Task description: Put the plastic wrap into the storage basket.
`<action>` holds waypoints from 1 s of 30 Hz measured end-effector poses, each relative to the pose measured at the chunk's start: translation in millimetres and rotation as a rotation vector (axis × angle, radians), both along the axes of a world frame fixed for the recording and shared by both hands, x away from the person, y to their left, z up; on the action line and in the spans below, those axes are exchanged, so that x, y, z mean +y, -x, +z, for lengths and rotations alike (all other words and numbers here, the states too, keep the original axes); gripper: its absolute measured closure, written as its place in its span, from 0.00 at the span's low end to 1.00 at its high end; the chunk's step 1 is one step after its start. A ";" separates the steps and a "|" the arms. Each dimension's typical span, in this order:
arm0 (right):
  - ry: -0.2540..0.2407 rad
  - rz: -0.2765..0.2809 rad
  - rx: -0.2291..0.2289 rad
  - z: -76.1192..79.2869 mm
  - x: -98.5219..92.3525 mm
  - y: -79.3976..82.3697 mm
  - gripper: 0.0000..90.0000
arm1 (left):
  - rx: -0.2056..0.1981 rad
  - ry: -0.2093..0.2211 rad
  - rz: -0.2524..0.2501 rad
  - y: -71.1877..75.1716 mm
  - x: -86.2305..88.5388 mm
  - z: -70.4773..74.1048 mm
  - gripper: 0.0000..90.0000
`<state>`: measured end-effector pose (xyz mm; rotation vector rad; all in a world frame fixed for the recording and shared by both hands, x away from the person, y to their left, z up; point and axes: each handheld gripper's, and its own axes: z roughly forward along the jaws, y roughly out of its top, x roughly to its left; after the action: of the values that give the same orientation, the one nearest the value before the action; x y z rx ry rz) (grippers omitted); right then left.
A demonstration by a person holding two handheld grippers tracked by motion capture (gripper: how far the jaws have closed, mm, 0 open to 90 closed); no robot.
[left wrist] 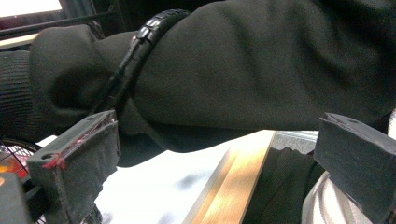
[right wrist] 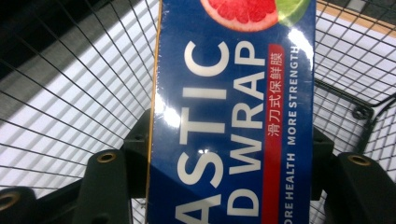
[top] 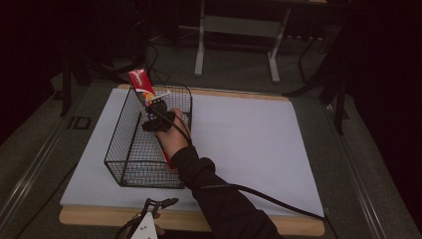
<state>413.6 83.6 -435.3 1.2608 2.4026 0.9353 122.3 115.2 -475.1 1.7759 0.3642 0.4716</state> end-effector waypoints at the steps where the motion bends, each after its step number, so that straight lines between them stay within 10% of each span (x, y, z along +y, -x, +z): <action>1: -0.002 0.001 0.005 -1.5 -1.0 0.1 0.43 | 0.001 0.000 0.001 -0.2 0.1 -0.1 0.01; 30: -0.020 0.074 0.039 -9.9 -15.9 2.1 0.29 | 0.003 0.000 0.008 -1.7 -0.4 -0.8 0.01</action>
<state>411.6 67.6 -445.1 1.2151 2.4915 0.9661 124.0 114.9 -475.9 1.7764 0.3741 0.4749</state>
